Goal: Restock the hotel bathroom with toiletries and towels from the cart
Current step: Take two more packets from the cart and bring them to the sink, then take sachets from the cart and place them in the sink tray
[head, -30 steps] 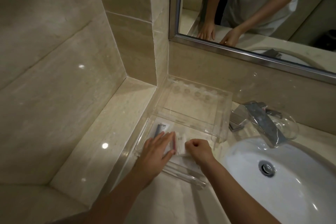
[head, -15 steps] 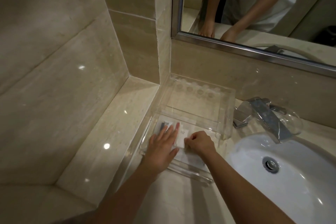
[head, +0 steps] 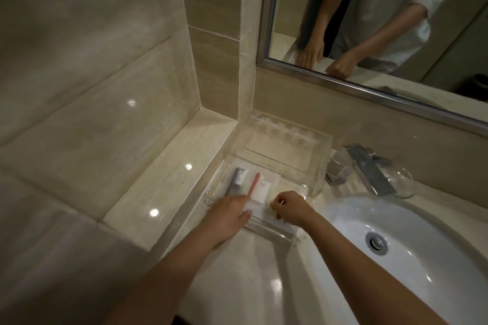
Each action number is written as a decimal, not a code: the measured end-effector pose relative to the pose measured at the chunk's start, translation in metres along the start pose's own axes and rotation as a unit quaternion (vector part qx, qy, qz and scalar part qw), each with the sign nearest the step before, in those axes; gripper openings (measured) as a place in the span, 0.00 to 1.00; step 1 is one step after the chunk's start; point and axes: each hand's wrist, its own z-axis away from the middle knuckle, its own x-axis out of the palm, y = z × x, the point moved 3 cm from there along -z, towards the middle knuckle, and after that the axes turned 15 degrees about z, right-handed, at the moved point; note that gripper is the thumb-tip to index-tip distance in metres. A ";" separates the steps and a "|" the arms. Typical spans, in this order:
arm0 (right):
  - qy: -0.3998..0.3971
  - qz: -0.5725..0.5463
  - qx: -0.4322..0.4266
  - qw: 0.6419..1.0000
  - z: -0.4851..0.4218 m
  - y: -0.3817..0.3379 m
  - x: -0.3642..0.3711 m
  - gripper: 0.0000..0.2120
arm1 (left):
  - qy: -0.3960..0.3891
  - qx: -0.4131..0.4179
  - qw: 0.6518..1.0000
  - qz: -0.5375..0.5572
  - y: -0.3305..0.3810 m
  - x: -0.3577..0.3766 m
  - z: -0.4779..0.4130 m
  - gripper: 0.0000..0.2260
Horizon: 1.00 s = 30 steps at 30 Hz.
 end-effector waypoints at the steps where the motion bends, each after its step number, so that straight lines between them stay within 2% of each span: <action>1: -0.009 0.012 -0.019 1.000 0.007 -0.004 -0.003 0.07 | -0.011 -0.033 0.999 0.041 0.004 -0.003 0.011 0.19; 3: -0.025 0.044 -0.057 0.997 0.022 -0.010 -0.010 0.06 | -0.039 -0.074 0.993 0.078 0.012 -0.007 0.032 0.17; 7: -0.031 0.113 -0.129 0.985 0.058 -0.018 -0.026 0.07 | -0.050 -0.093 0.993 0.048 0.031 -0.021 0.080 0.16; 14: -0.036 0.172 -0.265 0.948 0.141 -0.031 -0.038 0.07 | 0.008 -0.140 0.990 0.003 0.067 -0.018 0.188 0.19; 20: -0.044 0.220 -0.393 0.892 0.206 -0.066 -0.009 0.05 | 0.069 -0.184 0.980 0.025 0.076 -0.005 0.299 0.19; 24: -0.091 0.279 -0.489 0.822 0.253 -0.106 0.033 0.08 | 0.137 -0.246 0.959 0.032 0.067 0.003 0.386 0.19; 30: -0.130 0.397 -0.625 0.659 0.346 -0.166 0.116 0.10 | 0.247 -0.330 0.908 0.075 0.054 0.033 0.523 0.21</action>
